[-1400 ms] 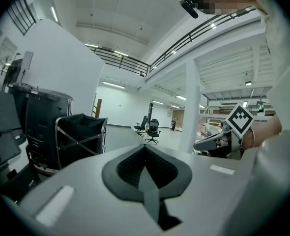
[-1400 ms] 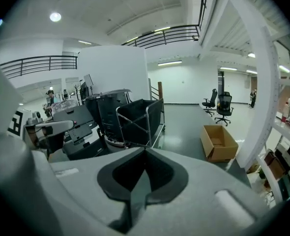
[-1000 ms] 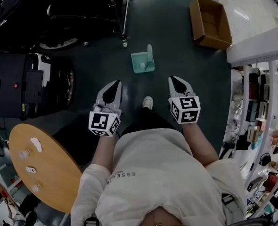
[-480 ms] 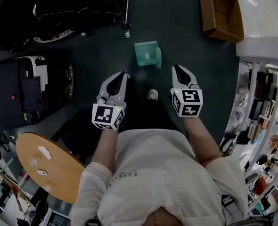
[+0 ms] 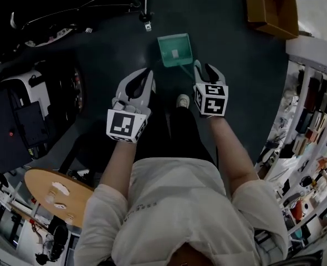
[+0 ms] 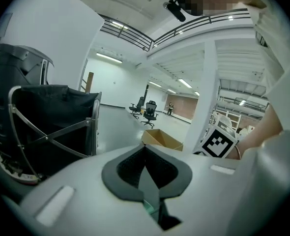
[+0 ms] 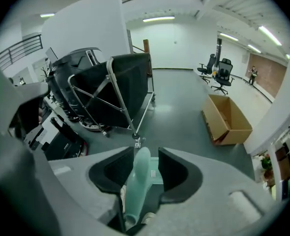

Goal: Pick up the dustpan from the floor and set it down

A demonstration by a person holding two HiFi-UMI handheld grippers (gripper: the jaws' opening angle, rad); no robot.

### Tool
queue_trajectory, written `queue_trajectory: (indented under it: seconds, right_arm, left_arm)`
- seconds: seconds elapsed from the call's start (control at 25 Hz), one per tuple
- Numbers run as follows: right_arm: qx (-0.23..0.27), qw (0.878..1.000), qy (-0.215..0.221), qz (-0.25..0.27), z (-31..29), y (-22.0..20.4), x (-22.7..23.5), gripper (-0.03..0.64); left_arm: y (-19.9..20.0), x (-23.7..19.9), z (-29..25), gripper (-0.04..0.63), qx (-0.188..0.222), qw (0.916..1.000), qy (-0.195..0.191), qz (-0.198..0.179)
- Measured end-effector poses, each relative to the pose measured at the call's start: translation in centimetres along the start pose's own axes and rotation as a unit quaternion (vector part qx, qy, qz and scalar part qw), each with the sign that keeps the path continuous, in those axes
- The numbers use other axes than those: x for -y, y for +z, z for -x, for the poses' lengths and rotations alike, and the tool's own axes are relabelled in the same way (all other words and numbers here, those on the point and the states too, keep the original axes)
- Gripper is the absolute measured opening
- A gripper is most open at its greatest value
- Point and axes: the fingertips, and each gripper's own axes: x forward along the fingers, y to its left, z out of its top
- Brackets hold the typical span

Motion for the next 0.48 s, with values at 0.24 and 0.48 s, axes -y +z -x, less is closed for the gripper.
queue_trajectory:
  seconds: [0.24, 0.48]
  right_arm:
    - [-0.061, 0.998, 0.028, -0.015, -5.4, -1.6, -0.8, 0.153]
    - [-0.102, 0.994, 0.038, -0.013, -7.4, -3.6, -1.2, 0.143]
  left_arm:
    - [-2.6, -2.8, -3.0, 0.012, 0.0, 0.9993, 0.032, 0.022]
    - [-3.9, -3.3, -4.0, 0.012, -0.014, 0.9992, 0.028, 0.027]
